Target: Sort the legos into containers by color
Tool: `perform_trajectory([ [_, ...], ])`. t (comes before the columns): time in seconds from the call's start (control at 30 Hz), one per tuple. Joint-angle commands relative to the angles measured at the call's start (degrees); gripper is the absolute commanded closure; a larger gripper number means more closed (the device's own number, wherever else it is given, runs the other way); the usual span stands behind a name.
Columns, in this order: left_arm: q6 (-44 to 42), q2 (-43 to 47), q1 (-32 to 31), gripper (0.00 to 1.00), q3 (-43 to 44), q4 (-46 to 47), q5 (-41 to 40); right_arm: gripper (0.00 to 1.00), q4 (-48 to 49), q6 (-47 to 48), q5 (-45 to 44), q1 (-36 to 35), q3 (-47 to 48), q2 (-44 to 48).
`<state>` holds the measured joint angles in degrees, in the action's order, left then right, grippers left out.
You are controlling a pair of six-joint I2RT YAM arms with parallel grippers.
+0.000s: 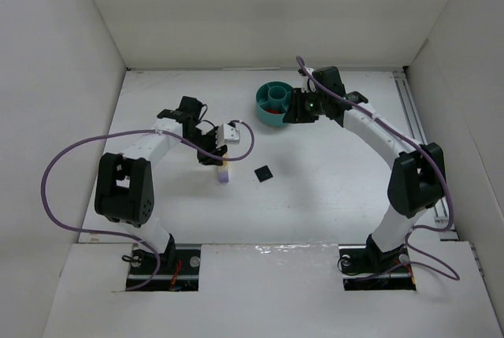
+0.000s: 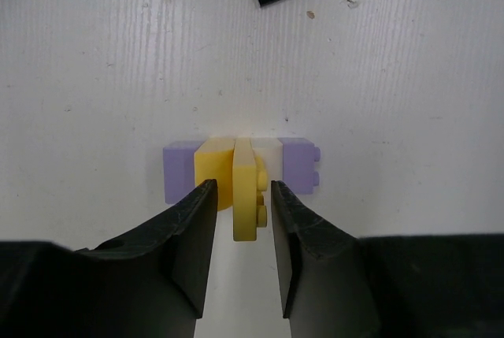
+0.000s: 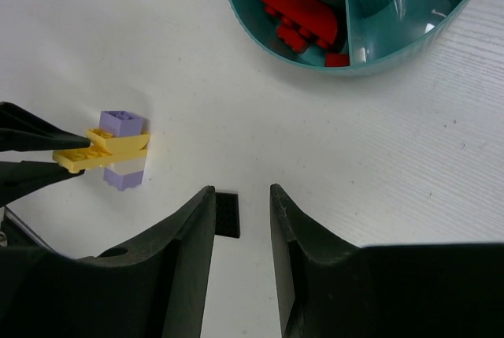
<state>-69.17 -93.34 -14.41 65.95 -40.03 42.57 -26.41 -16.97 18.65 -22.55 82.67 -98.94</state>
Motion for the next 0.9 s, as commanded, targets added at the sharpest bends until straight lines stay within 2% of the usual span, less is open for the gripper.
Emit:
perform_trajectory([
  [0.0, -0.79, -0.44, -0.43, 0.71, -0.39, -0.49, 0.76, 0.61, 1.45, -0.61, -0.2, 0.13, 2.23, 0.06],
  [0.17, -0.79, -0.44, -0.96, 0.84, -0.39, 0.04, 0.24, 0.61, 1.45, -1.48, 0.59, 0.13, 2.75, -0.47],
  [0.2, -0.79, -0.44, -0.97, 0.9, -0.39, 0.04, 0.24, 0.61, 1.45, -2.96, 0.59, 0.13, 2.76, -0.99],
  [0.33, -0.27, 3.77, -0.97, 1.0, -1.44, 2.93, 1.47, 0.61, -2.84, -8.68, 6.56, 0.13, 5.56, -3.8],
  [0.5, -2.63, 10.63, -0.97, 1.0, -3.46, 4.0, 4.72, 0.59, -4.96, -20.19, 16.83, 1.89, 10.84, -8.46],
  [0.67, -2.9, 18.61, -2.11, 1.0, -6.88, 10.39, 4.72, 0.44, -3.64, -28.63, 14.66, -3.02, 13.73, -7.94],
  [0.73, -4.12, 20.56, -3.25, 1.0, -8.03, 11.2, 4.02, 0.42, -2.94, -30.92, 13.86, -5.48, 13.74, -7.94],
  [0.87, -6.51, 24.07, -6.15, 1.0, -9.18, 12.34, 1.12, 0.38, -1.54, -36.54, 16.67, -6.02, 14.27, -8.47],
])
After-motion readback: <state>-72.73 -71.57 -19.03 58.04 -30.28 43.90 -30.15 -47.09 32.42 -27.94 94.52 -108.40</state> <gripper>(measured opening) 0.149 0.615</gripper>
